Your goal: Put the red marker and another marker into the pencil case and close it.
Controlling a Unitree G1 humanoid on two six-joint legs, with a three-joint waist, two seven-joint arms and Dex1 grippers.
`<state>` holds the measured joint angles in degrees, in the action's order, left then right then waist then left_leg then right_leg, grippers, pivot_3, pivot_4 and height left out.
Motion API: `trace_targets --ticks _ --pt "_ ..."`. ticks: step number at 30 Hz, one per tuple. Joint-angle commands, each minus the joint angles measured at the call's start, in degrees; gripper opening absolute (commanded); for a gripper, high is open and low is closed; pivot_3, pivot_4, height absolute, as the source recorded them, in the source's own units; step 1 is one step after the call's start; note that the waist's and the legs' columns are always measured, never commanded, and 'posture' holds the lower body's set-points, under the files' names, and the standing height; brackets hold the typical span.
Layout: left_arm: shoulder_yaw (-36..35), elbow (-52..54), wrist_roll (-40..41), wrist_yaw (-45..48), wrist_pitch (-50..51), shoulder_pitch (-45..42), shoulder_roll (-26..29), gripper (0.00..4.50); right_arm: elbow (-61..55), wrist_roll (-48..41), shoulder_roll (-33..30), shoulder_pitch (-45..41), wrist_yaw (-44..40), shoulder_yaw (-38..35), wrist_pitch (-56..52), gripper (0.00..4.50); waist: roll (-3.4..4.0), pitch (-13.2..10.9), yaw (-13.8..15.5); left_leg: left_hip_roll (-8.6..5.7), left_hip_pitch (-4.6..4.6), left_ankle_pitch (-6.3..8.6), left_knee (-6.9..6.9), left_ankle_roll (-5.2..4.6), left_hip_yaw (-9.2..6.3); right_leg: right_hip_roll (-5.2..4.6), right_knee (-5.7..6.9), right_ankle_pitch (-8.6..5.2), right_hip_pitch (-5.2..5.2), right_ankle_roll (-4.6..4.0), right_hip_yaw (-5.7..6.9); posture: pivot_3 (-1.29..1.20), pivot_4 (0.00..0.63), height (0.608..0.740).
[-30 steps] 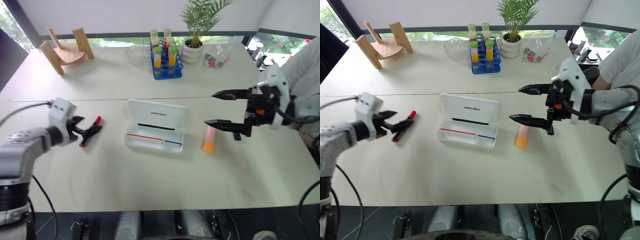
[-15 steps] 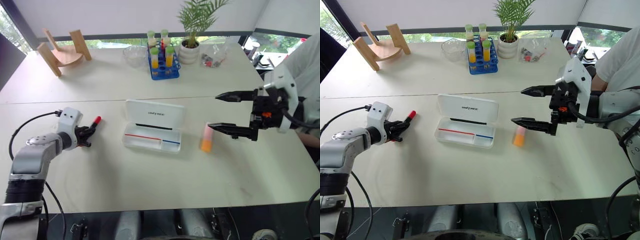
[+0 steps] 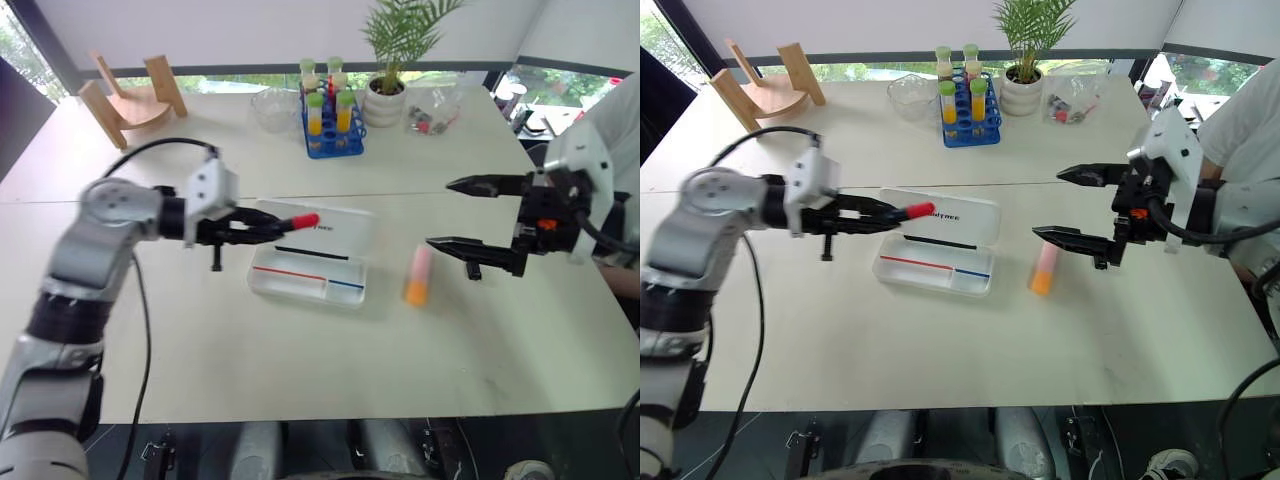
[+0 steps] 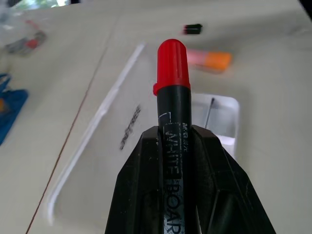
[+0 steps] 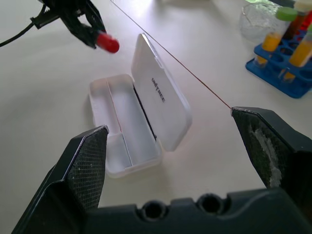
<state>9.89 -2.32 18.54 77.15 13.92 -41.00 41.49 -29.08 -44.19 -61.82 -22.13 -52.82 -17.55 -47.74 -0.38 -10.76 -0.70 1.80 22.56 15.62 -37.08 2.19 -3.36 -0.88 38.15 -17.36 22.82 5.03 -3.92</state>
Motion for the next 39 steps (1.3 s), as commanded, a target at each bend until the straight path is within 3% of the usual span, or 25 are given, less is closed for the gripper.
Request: trace_targets --ticks 1,10,14,18,19,23,27,29,32,39 --pt "5.4 -7.5 -6.3 3.0 -9.9 -4.1 -3.4 0.26 -4.5 -2.4 -0.4 1.8 2.4 -5.1 -1.9 4.5 0.0 0.0 -0.2 0.0 0.0 0.01 0.0 -0.02 0.01 0.01 0.0 0.0 0.01 0.0 -0.01 0.0 0.15 0.74" --pt "10.7 -25.4 -16.5 1.9 -23.6 -10.3 -10.4 0.26 -9.5 -6.0 -0.2 7.5 6.7 -11.9 -5.3 4.5 -0.01 0.0 0.0 0.02 0.02 0.06 -0.04 -0.11 -0.01 0.06 0.02 0.0 0.02 0.0 -0.05 0.0 0.15 0.74" --pt "10.6 -29.3 -18.1 0.9 -23.7 -11.1 -12.1 2.26 -10.5 -7.1 -0.2 8.6 8.0 -12.6 -5.6 4.5 -0.02 0.0 -0.1 0.02 0.02 0.06 -0.05 -0.11 -0.03 0.06 0.03 0.0 0.02 0.01 -0.04 0.0 0.15 0.74" --pt "8.1 -24.6 -14.7 2.6 -17.5 -9.8 -11.4 4.24 -10.2 -7.2 -0.6 9.5 8.1 -12.1 -5.4 4.5 -0.03 0.0 -0.1 0.02 0.02 0.06 -0.05 -0.11 -0.04 0.07 0.04 0.0 0.03 0.01 -0.04 0.0 0.15 0.74" --pt "7.1 -22.6 -13.1 3.2 -14.9 -9.4 -10.8 4.47 -10.2 -6.8 -0.8 9.9 8.1 -11.7 -5.4 4.5 -0.04 0.0 -0.1 0.02 0.02 0.06 -0.04 -0.11 -0.05 0.07 0.04 0.0 0.03 0.01 -0.04 0.0 0.15 0.74" --pt "-1.8 -8.7 1.2 6.0 5.7 -6.9 -5.4 4.47 -9.1 -1.6 -0.5 10.4 13.2 -6.2 -5.8 4.5 -0.04 0.0 -0.6 0.05 0.03 0.06 -0.04 -0.11 -0.06 0.08 0.09 0.0 0.06 0.01 -0.04 0.0 0.15 0.74" --pt "-12.1 3.9 13.5 5.4 21.7 -1.4 3.7 4.47 -8.3 -2.6 4.2 6.4 24.3 -0.2 -15.8 4.5 -0.03 0.0 -1.4 0.13 -0.04 0.05 -0.03 -0.09 -0.1 0.12 0.15 -0.01 0.04 -0.01 -0.04 0.0 0.15 0.74" --pt "-17.0 8.7 17.1 3.9 25.4 2.9 7.3 4.47 -7.9 -3.0 7.2 3.9 28.8 2.1 -21.1 4.5 -0.02 0.0 -1.7 0.13 -0.05 0.03 -0.02 -0.07 -0.1 0.09 0.17 -0.01 0.03 -0.01 -0.04 0.0 0.15 0.74" --pt "-24.4 14.7 20.2 2.6 27.6 11.4 12.0 4.47 -6.0 -1.3 16.9 -0.9 38.5 5.3 -30.7 4.5 -0.09 -0.1 -2.1 0.13 -0.08 0.01 -0.01 -0.03 -0.1 0.08 0.18 -0.01 0.02 -0.02 -0.05 0.0 0.15 0.74" --pt "-31.4 23.7 24.9 -4.8 29.7 21.0 12.6 4.47 -1.0 9.3 31.5 -3.3 51.4 10.2 -39.9 4.5 -0.11 -0.1 -0.5 0.03 -0.01 -0.04 -0.01 0.06 -0.09 -0.03 0.18 -0.01 0.07 -0.03 -0.03 0.0 0.15 0.74"
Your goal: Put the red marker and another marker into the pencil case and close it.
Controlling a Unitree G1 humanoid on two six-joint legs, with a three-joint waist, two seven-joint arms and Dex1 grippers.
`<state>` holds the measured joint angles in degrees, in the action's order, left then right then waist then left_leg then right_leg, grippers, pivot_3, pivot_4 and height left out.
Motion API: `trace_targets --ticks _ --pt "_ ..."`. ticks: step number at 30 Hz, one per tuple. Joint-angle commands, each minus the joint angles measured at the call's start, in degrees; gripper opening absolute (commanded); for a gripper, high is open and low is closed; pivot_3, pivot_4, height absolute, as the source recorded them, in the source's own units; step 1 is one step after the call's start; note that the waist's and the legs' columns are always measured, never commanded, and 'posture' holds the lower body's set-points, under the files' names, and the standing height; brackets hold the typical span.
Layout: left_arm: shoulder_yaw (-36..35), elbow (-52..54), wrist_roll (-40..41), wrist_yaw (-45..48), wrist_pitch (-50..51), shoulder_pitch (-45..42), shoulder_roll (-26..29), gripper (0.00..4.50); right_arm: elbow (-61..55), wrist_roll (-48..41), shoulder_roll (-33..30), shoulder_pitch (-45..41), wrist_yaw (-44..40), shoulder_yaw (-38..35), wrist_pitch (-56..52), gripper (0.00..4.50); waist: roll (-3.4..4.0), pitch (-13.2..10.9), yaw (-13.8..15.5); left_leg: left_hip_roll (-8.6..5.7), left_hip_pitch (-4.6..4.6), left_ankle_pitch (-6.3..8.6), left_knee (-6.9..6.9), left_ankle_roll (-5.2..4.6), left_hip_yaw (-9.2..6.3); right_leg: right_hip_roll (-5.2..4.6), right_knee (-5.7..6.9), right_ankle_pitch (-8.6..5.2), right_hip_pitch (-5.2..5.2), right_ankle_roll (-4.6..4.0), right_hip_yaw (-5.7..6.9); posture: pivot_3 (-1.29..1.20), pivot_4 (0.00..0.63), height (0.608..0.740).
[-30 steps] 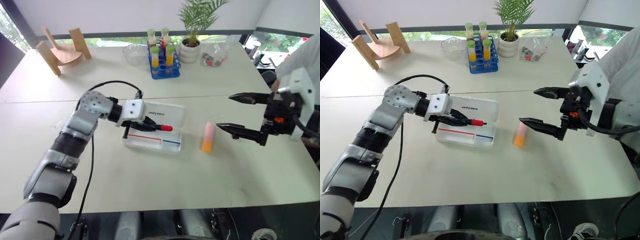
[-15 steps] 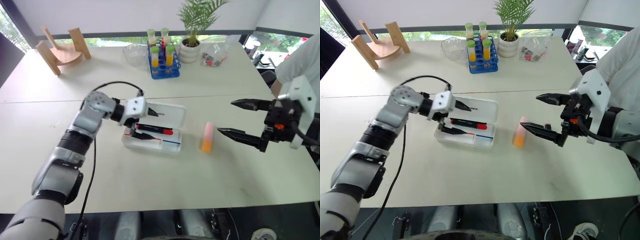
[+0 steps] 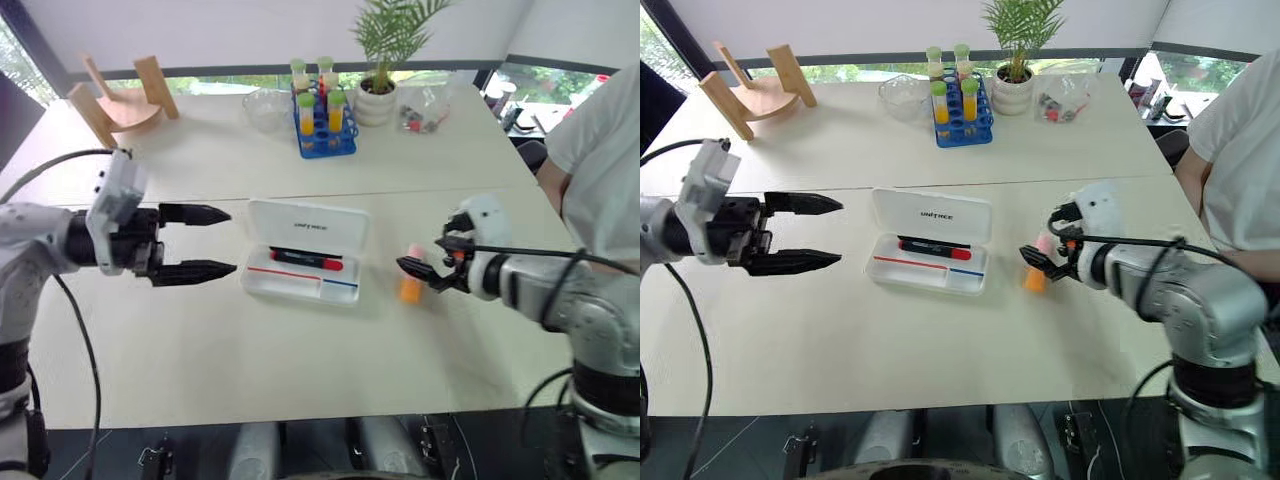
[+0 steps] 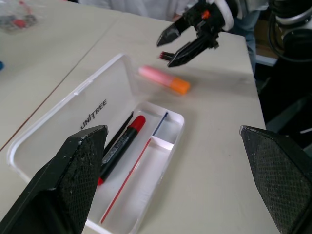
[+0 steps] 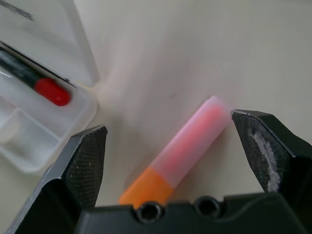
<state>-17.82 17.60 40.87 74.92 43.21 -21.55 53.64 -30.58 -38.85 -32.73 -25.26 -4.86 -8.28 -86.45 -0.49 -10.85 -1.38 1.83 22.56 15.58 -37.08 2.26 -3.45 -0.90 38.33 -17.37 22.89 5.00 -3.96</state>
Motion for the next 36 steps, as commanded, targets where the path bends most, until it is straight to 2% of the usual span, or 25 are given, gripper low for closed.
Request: trace_targets --ticks 1,6,7,10,15,19,22,26,29,36 --pt "-4.8 4.9 3.3 -3.3 0.6 2.9 0.6 4.47 1.2 5.2 3.9 0.4 4.3 2.3 -1.1 4.5 -0.01 0.0 0.2 0.0 0.0 0.0 0.0 0.0 0.03 -0.01 -0.03 0.0 0.0 0.01 -0.01 0.0 0.15 0.74" --pt "-9.6 8.4 5.9 -6.3 1.8 7.4 2.4 4.47 4.0 10.4 6.5 2.4 5.3 7.1 1.5 4.5 -0.05 0.0 0.2 0.02 -0.01 0.0 0.08 0.0 0.03 0.03 -0.04 0.0 0.06 -0.01 -0.02 0.0 0.15 0.74" --pt "-10.4 8.7 6.0 -6.7 1.8 8.3 2.9 4.5 4.6 11.1 6.7 2.5 5.1 8.0 2.3 4.25 -0.07 0.1 0.0 0.03 -0.01 0.0 0.06 -0.01 0.03 0.03 -0.04 0.0 0.06 -0.01 -0.02 0.0 0.15 0.74" --pt "-10.9 9.7 6.9 -8.3 1.8 9.1 3.4 4.5 5.2 11.8 6.6 2.4 3.5 8.6 3.3 3.27 -0.07 0.1 -0.2 0.03 -0.13 0.0 0.05 -0.01 0.06 0.05 -0.04 0.0 -0.04 -0.01 -0.04 0.0 0.15 0.74" --pt "-11.1 9.6 7.5 -9.9 1.2 9.8 4.0 4.5 4.7 12.9 5.6 2.2 1.3 8.9 4.2 0.87 -0.09 0.1 -0.3 0.03 -0.16 0.0 0.01 -0.01 0.05 0.05 -0.04 0.0 -0.12 -0.01 -0.04 0.0 0.15 0.74" --pt "-11.8 8.8 7.6 -9.7 0.6 11.0 4.9 4.5 2.0 12.4 -2.9 0.6 -5.3 11.6 6.7 0.84 -0.06 0.0 -0.4 0.02 -0.14 0.0 0.05 -0.01 0.05 0.04 -0.05 0.0 -0.09 -0.01 -0.03 0.0 0.15 0.74" --pt "-12.8 8.0 7.5 -9.1 0.4 12.4 5.9 4.5 0.0 9.7 -12.2 -2.4 -15.8 12.4 10.7 0.84 -0.01 0.0 -0.5 0.02 -0.02 0.01 0.07 -0.01 0.08 0.02 -0.07 0.0 0.05 -0.01 -0.03 0.0 0.15 0.74" --pt "-13.4 6.5 6.6 -8.0 -0.5 14.2 7.0 4.5 -3.9 1.1 -19.1 -6.7 -33.9 11.3 17.2 0.84 0.0 0.0 -1.3 0.07 -0.01 0.03 0.17 -0.05 0.08 0.08 -0.07 -0.01 0.14 -0.02 -0.03 0.0 0.15 0.74" --pt "-12.7 4.7 5.8 -7.6 -1.7 14.2 7.4 4.5 -4.3 -2.6 -18.1 -9.6 -42.9 12.8 23.0 0.84 0.0 0.0 -1.3 0.19 -0.03 0.08 0.19 -0.14 0.06 0.22 -0.07 -0.03 0.16 -0.09 -0.04 0.0 0.15 0.74" --pt "-12.2 2.7 4.0 -6.5 -3.5 15.1 8.3 4.5 11.1 11.0 -4.3 -18.0 -43.2 31.3 34.6 0.84 -0.05 0.0 -1.2 0.16 -0.01 0.08 0.08 -0.13 0.16 0.12 -0.06 -0.02 0.17 -0.12 -0.05 0.0 0.15 0.74"
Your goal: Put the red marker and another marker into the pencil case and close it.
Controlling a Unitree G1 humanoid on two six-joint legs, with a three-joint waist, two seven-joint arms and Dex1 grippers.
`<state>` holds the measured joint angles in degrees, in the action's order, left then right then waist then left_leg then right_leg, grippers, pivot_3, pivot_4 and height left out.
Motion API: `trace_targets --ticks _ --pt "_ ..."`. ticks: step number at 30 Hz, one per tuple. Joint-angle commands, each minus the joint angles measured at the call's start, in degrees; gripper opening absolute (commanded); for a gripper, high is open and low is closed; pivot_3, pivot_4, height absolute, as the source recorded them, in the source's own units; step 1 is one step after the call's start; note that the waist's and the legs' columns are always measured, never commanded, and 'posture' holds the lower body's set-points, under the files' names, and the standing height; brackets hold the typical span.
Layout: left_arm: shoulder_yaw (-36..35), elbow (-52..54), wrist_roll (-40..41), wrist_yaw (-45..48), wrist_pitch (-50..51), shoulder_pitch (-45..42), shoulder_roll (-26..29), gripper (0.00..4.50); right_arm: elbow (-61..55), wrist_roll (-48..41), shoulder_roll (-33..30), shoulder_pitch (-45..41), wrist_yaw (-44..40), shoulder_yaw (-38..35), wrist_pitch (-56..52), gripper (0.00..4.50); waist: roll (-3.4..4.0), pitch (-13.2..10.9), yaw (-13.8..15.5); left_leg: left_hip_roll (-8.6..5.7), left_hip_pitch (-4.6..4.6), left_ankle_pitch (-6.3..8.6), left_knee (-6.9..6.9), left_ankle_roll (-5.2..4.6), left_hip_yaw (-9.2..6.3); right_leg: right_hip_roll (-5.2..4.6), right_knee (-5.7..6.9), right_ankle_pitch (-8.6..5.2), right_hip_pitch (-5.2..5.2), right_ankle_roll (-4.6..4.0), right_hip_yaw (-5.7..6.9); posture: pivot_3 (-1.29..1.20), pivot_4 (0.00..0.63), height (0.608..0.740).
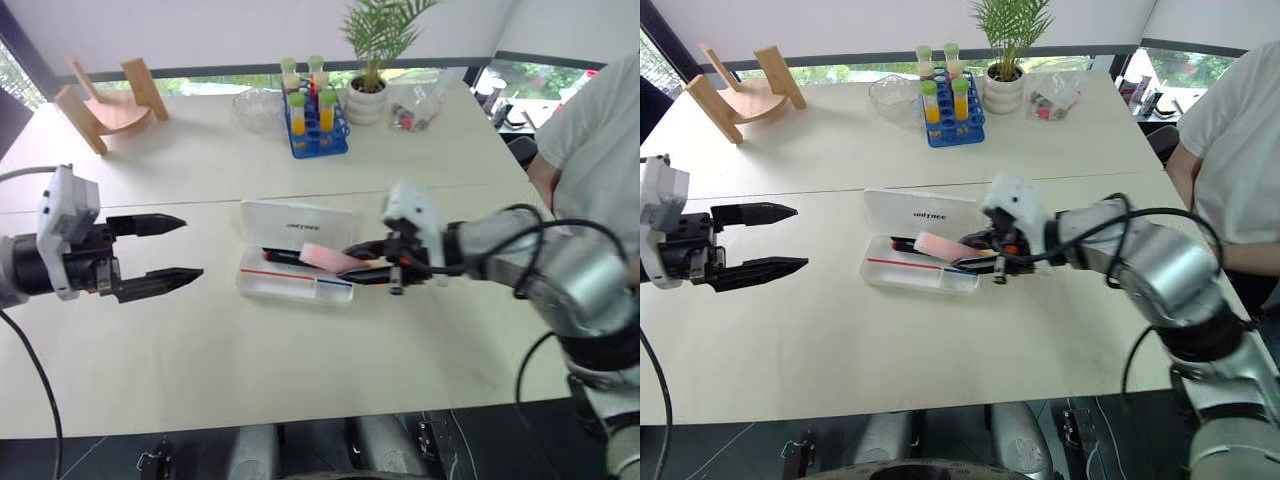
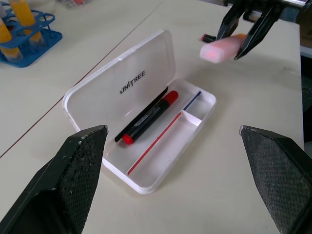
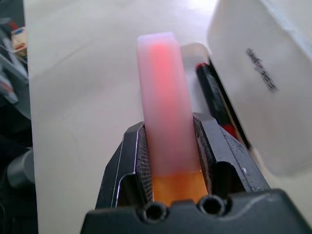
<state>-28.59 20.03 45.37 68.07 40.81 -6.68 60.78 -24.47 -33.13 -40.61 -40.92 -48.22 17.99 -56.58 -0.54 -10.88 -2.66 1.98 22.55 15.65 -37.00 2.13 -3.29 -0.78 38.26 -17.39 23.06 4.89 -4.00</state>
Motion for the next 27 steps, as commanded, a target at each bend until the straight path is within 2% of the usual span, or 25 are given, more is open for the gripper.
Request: trace_targets --ticks 1,6,12,23,25,27 --pt "-1.7 0.5 -0.6 0.4 -1.1 0.6 1.2 4.5 7.6 7.6 5.6 -3.1 0.1 7.5 6.7 0.84 -0.01 0.0 0.1 0.0 0.05 -0.01 -0.01 0.01 -0.01 -0.01 0.01 0.0 0.03 0.0 0.0 0.0 0.15 0.74" --pt "-5.4 2.8 0.0 0.2 0.1 3.9 1.5 4.5 17.5 14.9 14.5 -6.1 -1.8 15.5 13.5 0.84 0.0 0.0 0.1 0.0 0.28 -0.01 0.02 0.02 -0.06 -0.01 0.04 0.0 0.3 0.0 0.03 0.0 0.15 0.74" --pt "-7.8 5.0 0.8 -0.7 1.2 6.4 1.1 4.5 22.4 19.1 20.3 -7.8 -2.5 16.8 16.0 0.84 -0.01 0.0 0.1 -0.06 0.79 -0.17 -0.01 0.31 -0.1 -0.11 0.26 0.02 0.85 0.0 0.07 0.0 0.15 0.74" --pt "-7.2 6.8 2.1 -3.7 1.3 6.8 0.0 4.5 28.5 24.9 23.0 -8.9 -4.5 16.1 19.2 0.84 -0.03 0.0 0.1 -0.09 0.78 -0.26 -0.04 0.46 -0.11 -0.11 0.41 0.07 0.89 -0.01 0.09 0.0 0.15 0.74" --pt "-7.0 6.8 2.2 -4.0 1.2 6.6 0.0 4.5 28.2 25.2 22.9 -8.7 -5.0 16.0 19.0 1.9 -0.03 0.0 0.0 -0.09 0.78 -0.26 -0.04 0.46 -0.11 -0.11 0.45 0.06 0.92 -0.01 0.09 0.0 0.15 0.74" --pt "-6.9 6.7 2.3 -4.2 1.1 6.6 0.0 4.5 27.7 25.3 22.9 -8.5 -5.5 15.7 18.6 2.76 -0.03 0.0 -0.1 -0.09 0.78 -0.26 -0.04 0.46 -0.1 -0.11 0.5 0.06 0.94 -0.01 0.08 0.0 0.15 0.74"
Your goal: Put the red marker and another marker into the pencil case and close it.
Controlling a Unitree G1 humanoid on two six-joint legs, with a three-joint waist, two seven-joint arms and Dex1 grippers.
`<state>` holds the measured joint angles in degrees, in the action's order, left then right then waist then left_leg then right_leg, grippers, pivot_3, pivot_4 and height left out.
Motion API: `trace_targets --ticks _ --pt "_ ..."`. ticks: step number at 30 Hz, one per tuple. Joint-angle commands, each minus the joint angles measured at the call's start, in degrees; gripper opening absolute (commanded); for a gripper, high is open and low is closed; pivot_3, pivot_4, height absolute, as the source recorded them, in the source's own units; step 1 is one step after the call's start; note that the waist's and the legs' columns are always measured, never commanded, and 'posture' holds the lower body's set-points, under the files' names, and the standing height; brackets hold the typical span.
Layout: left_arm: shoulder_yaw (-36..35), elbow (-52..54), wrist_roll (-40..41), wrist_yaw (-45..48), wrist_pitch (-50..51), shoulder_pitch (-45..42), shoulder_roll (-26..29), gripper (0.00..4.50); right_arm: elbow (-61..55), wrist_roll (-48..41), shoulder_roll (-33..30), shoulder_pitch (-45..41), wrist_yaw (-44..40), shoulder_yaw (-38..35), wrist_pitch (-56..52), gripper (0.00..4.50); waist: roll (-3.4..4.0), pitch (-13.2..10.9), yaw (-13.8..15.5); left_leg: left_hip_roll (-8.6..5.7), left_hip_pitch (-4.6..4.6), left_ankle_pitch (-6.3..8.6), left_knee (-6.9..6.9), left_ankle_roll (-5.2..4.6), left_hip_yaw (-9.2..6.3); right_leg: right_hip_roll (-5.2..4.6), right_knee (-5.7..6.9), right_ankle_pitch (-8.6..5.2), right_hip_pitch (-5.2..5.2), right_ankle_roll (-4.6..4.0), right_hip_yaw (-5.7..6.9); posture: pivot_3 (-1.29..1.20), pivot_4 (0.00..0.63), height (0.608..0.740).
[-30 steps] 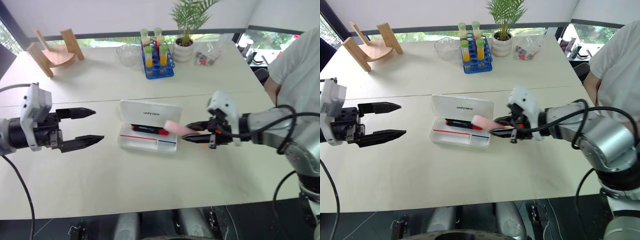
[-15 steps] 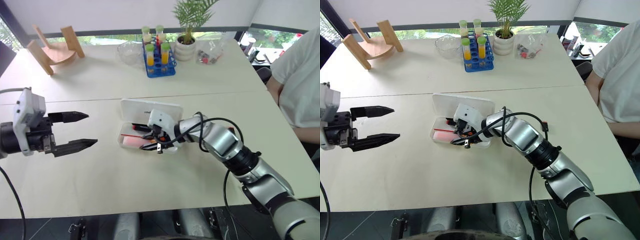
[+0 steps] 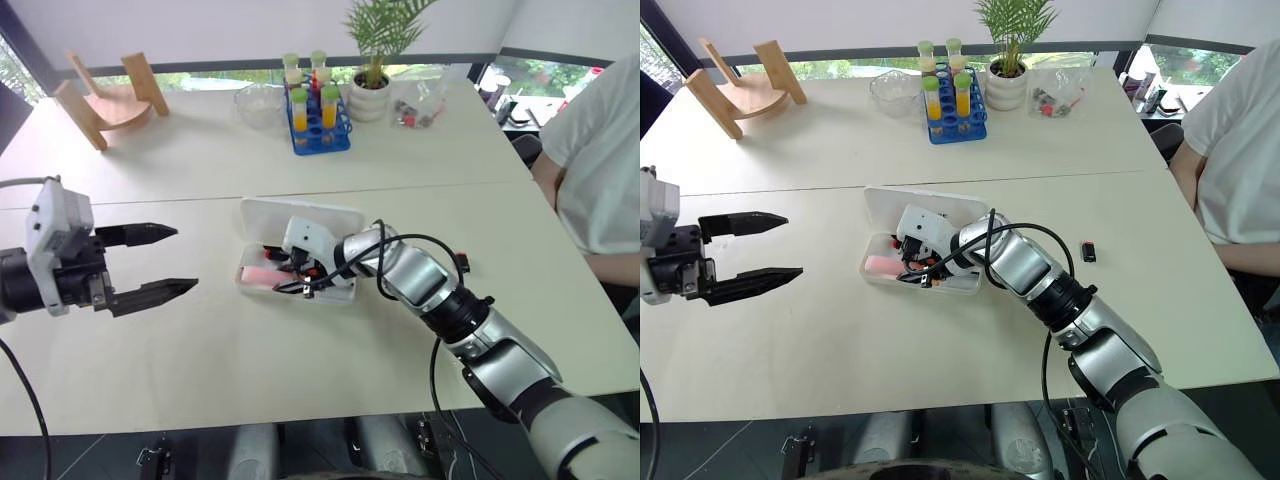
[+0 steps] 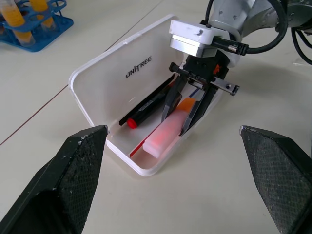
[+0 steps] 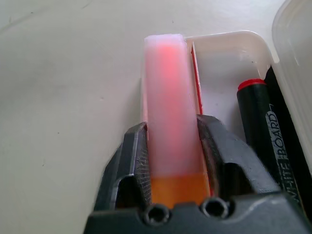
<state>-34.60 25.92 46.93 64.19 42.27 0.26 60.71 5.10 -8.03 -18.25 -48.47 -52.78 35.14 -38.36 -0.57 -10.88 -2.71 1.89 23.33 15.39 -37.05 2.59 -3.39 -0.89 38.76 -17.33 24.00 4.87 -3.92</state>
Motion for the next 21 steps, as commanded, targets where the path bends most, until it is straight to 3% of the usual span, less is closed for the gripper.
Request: trace_targets --ticks 1,3,4,8,11,14,17,21 --pt "-0.8 0.7 0.8 -0.3 -0.5 -0.5 0.1 4.5 -3.0 -0.5 0.5 -1.2 -1.1 -2.4 -0.8 3.28 0.0 0.0 0.0 0.0 0.0 0.0 0.0 0.01 0.0 0.0 0.04 0.0 0.02 0.0 0.0 0.0 0.15 0.74" --pt "-0.4 0.5 0.8 -0.3 -0.7 -0.8 0.1 4.5 -5.1 -1.9 0.3 -1.8 -1.5 -4.4 -3.2 4.35 0.0 0.0 0.0 0.0 0.0 -0.04 -0.01 0.06 0.0 0.0 0.11 0.0 0.05 0.0 -0.01 0.0 0.15 0.74" --pt "-0.2 0.3 0.8 -0.3 -0.7 -0.9 0.1 4.5 -6.2 -2.9 0.2 -2.0 -1.6 -5.7 -4.7 4.44 0.0 0.0 0.0 0.0 0.01 -0.06 -0.01 0.11 0.0 0.0 0.16 0.0 0.07 0.0 -0.01 0.0 0.15 0.74" --pt "2.3 0.7 1.1 -0.3 -1.3 -2.2 -0.7 4.5 -16.7 -11.0 -7.2 -3.0 1.8 -25.4 -20.5 4.44 0.03 0.0 0.6 -0.06 0.05 -0.13 -0.04 0.23 -0.06 -0.05 0.27 0.0 0.11 0.0 0.0 0.0 0.15 0.74" --pt "4.1 1.0 1.2 -0.3 -1.7 -3.0 -1.3 4.5 -22.0 -13.9 -14.9 0.9 4.3 -36.6 -29.5 4.44 -0.1 0.0 1.7 -0.15 0.06 -0.15 -0.07 0.27 -0.06 -0.19 0.24 0.0 0.05 0.0 0.03 0.0 0.15 0.74" --pt "6.2 0.7 0.8 -0.5 -2.4 -4.3 -2.1 4.5 -25.5 -14.2 -21.2 7.2 6.8 -43.4 -33.2 4.44 -0.15 0.1 1.8 -0.14 0.03 -0.15 -0.03 0.26 -0.05 -0.13 0.16 -0.01 0.01 -0.01 0.03 0.0 0.15 0.74" --pt "9.4 -0.3 0.1 -0.5 -3.4 -6.6 -2.9 4.5 -24.7 -10.2 -26.8 17.3 10.2 -47.8 -29.0 4.44 -0.09 0.0 1.6 -0.1 0.02 -0.14 0.0 0.25 -0.04 -0.03 0.18 -0.02 0.03 -0.02 -0.01 0.0 0.15 0.74" --pt "12.9 -2.1 -1.1 -0.1 -4.7 -9.4 -3.4 4.5 -21.5 -8.2 -26.2 26.0 14.7 -50.2 -22.8 4.44 -0.07 0.0 0.7 -0.1 -0.02 -0.15 -0.05 0.24 0.1 -0.01 0.26 -0.01 0.05 0.0 -0.13 0.0 0.15 0.74"
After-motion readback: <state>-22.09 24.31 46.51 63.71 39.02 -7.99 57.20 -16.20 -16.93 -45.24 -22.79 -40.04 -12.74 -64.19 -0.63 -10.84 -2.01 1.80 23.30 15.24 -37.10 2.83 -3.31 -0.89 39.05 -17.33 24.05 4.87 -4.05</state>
